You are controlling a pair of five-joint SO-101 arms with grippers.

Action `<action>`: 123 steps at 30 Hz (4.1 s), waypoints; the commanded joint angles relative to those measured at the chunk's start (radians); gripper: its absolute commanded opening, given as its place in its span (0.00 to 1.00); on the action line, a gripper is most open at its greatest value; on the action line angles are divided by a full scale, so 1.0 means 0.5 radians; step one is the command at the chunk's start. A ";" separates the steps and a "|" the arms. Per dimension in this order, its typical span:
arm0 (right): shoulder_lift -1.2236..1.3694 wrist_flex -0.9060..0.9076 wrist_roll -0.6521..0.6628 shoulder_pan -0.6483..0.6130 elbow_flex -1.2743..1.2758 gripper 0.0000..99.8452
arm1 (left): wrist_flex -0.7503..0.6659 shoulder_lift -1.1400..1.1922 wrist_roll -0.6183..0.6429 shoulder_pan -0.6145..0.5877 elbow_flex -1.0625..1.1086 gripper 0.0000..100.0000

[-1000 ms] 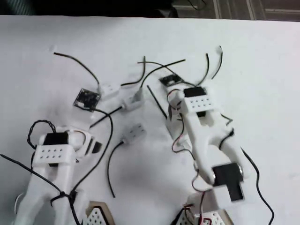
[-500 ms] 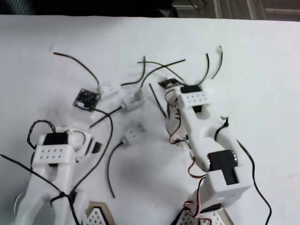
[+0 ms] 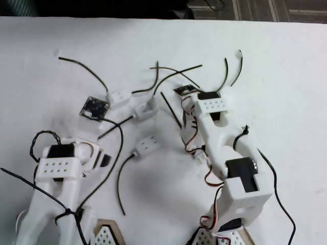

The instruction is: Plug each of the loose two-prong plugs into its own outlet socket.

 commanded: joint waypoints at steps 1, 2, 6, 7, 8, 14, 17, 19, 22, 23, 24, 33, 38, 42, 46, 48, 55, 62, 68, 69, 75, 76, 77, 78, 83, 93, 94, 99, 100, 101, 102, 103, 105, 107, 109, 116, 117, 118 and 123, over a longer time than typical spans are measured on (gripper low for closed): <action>0.057 -0.029 0.058 0.038 -0.049 0.10 | -0.018 -0.057 -0.015 -0.014 -0.006 0.26; 0.072 -0.029 0.058 0.029 -0.049 0.10 | -0.018 -0.057 -0.015 -0.014 -0.006 0.26; 0.097 -0.029 0.058 -0.044 -0.049 0.10 | -0.018 -0.057 -0.015 -0.014 -0.006 0.26; 0.100 -0.029 0.058 -0.075 -0.046 0.10 | -0.018 -0.057 -0.015 -0.014 -0.006 0.26; 0.100 -0.029 0.058 -0.100 -0.046 0.10 | -0.018 -0.057 -0.015 -0.014 -0.006 0.26; 0.084 -0.026 0.055 -0.155 -0.049 0.02 | -0.018 -0.057 -0.015 -0.014 -0.006 0.26; 0.081 0.026 0.068 -0.149 -0.049 0.02 | -0.018 -0.057 -0.015 -0.014 -0.006 0.26; 0.066 0.103 0.071 -0.161 -0.058 0.02 | -0.018 -0.057 -0.018 -0.014 -0.006 0.26; -0.048 0.219 0.071 -0.158 -0.089 0.02 | -0.018 -0.057 -0.018 -0.014 -0.006 0.26; -0.115 0.250 0.071 -0.155 -0.092 0.02 | -0.021 -0.057 -0.018 -0.014 -0.006 0.26; -0.198 0.272 0.071 -0.155 -0.089 0.02 | -0.021 -0.057 -0.018 -0.014 -0.003 0.26; -1.214 0.287 0.058 -0.232 0.160 0.02 | -0.021 -0.057 -0.018 -0.014 -0.003 0.26; -1.514 -0.075 -0.160 -0.471 0.525 0.02 | -0.021 -0.057 -0.018 -0.014 -0.003 0.26; -1.530 -0.560 -0.420 -0.646 0.807 0.02 | -0.021 -0.057 -0.018 -0.014 -0.003 0.26; -1.557 -0.901 -0.721 -0.796 0.988 0.02 | -0.021 -0.057 -0.018 -0.014 -0.003 0.26; -1.613 -0.901 -0.721 -0.867 0.991 0.02 | -0.025 -0.057 -0.018 -0.014 -0.003 0.26; -2.156 -0.750 -0.736 -1.060 0.997 0.02 | -0.028 -0.057 -0.018 -0.014 -0.003 0.26; -2.822 -0.624 -0.721 -1.060 0.997 0.02 | -0.031 -0.057 -0.015 -0.014 -0.003 0.26; -3.353 -0.612 -0.721 -1.060 0.997 0.02 | -0.031 -0.057 -0.009 -0.014 -0.003 0.26; -3.417 -0.594 -0.721 -1.060 0.997 0.02 | -0.031 -0.057 -0.009 -0.014 -0.003 0.26; -3.666 -0.554 -0.721 -1.066 1.172 0.02 | -0.040 -0.057 -0.006 0.002 -0.018 0.26; -3.690 -0.560 -0.721 -1.069 1.227 0.02 | -0.071 -0.060 -0.003 0.008 -0.018 0.26; -3.712 -0.560 -0.721 -1.069 1.267 0.02 | -0.095 -0.060 -0.003 0.029 -0.018 0.26; -3.736 -0.560 -0.721 -1.069 1.304 0.02 | -0.101 -0.060 -0.003 0.054 -0.021 0.26; -3.825 -0.557 -0.718 -1.168 1.451 0.02 | 0.037 -0.060 -0.003 0.195 -0.230 0.26; -3.828 -0.554 -0.519 -1.514 1.617 0.02 | 0.595 -0.060 0.095 0.545 -0.810 0.26; -3.828 -0.554 -0.519 -1.514 1.617 0.02 | 0.647 -0.060 0.095 0.591 -0.847 0.26; -3.825 -0.557 -0.519 -1.514 1.694 0.02 | 0.853 -0.060 0.095 0.812 -0.991 0.26; -3.825 -0.557 -0.519 -1.514 1.697 0.02 | 0.881 -0.060 0.095 0.855 -1.010 0.26; -3.825 -0.557 -0.519 -1.514 1.697 0.02 | 0.899 -0.060 0.098 0.891 -1.022 0.26; -3.825 -0.557 -0.519 -1.514 1.697 0.02 | 0.918 -0.060 0.098 0.922 -1.031 0.26; -3.825 -0.557 -0.519 -1.514 1.697 0.02 | 0.924 -0.060 0.098 0.950 -1.031 0.26; -3.825 -0.557 -0.519 -1.508 1.703 0.02 | 0.924 -0.060 0.098 0.980 -1.031 0.26; -3.825 -0.557 -0.519 -1.505 1.703 0.02 | 0.924 -0.060 0.098 1.002 -1.031 0.26; -3.825 -0.560 -0.519 -1.505 1.703 0.02 | 0.924 -0.060 0.098 1.036 -1.034 0.26; -3.825 -0.563 -0.519 -1.502 1.731 0.02 | 0.927 -0.060 0.098 1.171 -1.059 0.26; -3.825 -0.563 -0.519 -1.502 1.737 0.02 | 0.945 -0.060 0.098 1.171 -1.086 0.26; -3.825 -0.563 -0.519 -1.502 1.740 0.02 | 0.982 -0.060 0.098 1.171 -1.132 0.26; -3.825 -0.591 -0.519 -1.502 1.749 0.02 | 1.185 -0.060 0.098 1.177 -1.405 0.26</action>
